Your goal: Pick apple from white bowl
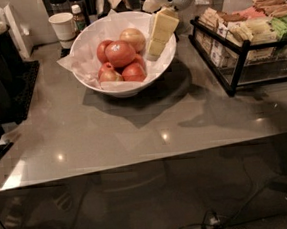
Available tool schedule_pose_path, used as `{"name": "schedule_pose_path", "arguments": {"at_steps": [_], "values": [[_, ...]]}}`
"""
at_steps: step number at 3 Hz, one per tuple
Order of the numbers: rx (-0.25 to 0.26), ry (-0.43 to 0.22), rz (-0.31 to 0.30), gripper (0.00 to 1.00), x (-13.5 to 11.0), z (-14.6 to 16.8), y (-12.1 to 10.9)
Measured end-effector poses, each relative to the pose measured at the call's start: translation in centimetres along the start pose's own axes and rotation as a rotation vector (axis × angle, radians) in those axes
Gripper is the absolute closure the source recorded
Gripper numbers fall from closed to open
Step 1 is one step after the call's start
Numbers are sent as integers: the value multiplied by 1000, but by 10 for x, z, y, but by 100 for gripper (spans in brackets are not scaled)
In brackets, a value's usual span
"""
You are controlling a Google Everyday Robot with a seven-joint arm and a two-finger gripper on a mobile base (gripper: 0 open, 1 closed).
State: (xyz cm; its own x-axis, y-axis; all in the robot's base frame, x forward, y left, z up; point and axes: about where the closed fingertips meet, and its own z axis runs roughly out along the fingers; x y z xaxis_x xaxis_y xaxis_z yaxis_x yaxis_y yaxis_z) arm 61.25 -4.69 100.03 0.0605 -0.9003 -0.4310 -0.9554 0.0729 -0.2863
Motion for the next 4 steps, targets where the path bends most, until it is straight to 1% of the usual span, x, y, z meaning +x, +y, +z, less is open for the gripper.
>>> {"name": "schedule_pose_path", "arguments": {"at_steps": [1,2,3,4], "values": [[-10,-20,-16,40,-8,15,-8],[-57,-39,-68,28,-27,46,-20],[-99,-66,-112,20,-44,71,-29],[-125,-78,-130,16,-53,88,-35]]}}
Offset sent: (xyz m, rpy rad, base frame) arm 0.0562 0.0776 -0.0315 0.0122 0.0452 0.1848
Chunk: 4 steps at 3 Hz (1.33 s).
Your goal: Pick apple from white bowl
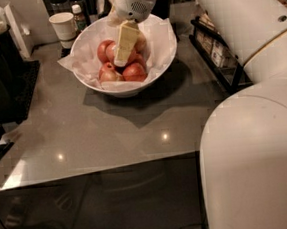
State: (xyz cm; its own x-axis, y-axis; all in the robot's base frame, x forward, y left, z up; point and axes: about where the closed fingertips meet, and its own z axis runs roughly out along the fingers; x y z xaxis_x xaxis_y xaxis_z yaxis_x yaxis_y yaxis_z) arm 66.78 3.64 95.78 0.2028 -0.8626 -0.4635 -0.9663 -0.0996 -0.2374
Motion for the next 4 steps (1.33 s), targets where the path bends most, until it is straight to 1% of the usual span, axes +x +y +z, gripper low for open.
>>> {"name": "schedule_pose_path", "arguments": {"at_steps": [1,2,4], "values": [[-19,-7,3,13,-1,13,-3],[-38,6,-5,17,0,25,-6],[-68,26,-10,20,9,42,-6]]}}
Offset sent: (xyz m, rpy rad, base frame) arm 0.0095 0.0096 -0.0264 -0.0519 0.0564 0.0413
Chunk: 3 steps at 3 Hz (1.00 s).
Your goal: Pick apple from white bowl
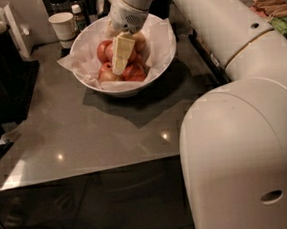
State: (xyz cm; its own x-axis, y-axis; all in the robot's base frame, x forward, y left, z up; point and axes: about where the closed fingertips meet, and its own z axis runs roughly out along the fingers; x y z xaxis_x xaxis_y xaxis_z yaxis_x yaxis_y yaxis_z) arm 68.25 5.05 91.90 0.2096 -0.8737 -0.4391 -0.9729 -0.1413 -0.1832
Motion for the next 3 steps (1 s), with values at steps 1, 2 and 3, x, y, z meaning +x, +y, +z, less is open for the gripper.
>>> {"name": "schedule_pose_path", "arguments": {"at_steps": [1,2,3], "values": [[-15,20,3,34,10,7,2],[-25,37,8,55,19,12,4],[-31,38,17,78,26,12,6]]}}
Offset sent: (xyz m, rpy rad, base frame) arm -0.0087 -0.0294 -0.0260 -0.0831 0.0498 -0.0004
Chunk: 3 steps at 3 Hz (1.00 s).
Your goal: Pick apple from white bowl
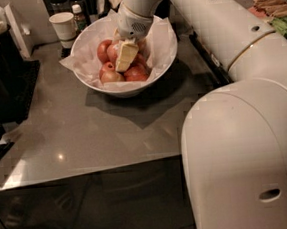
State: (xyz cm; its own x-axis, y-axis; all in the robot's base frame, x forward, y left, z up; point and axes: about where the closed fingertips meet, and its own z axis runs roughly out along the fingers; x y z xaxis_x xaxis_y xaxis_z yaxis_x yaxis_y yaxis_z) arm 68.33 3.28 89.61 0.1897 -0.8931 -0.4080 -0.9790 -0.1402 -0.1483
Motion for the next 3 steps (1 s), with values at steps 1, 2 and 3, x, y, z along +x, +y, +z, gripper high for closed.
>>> {"name": "schedule_pose_path", "arguments": {"at_steps": [1,2,3], "values": [[0,-1,-1,99,-1,-2,-1],[56,-101,-18,100,-12,-31,7],[124,-198,-35,100,-24,-65,14]]}}
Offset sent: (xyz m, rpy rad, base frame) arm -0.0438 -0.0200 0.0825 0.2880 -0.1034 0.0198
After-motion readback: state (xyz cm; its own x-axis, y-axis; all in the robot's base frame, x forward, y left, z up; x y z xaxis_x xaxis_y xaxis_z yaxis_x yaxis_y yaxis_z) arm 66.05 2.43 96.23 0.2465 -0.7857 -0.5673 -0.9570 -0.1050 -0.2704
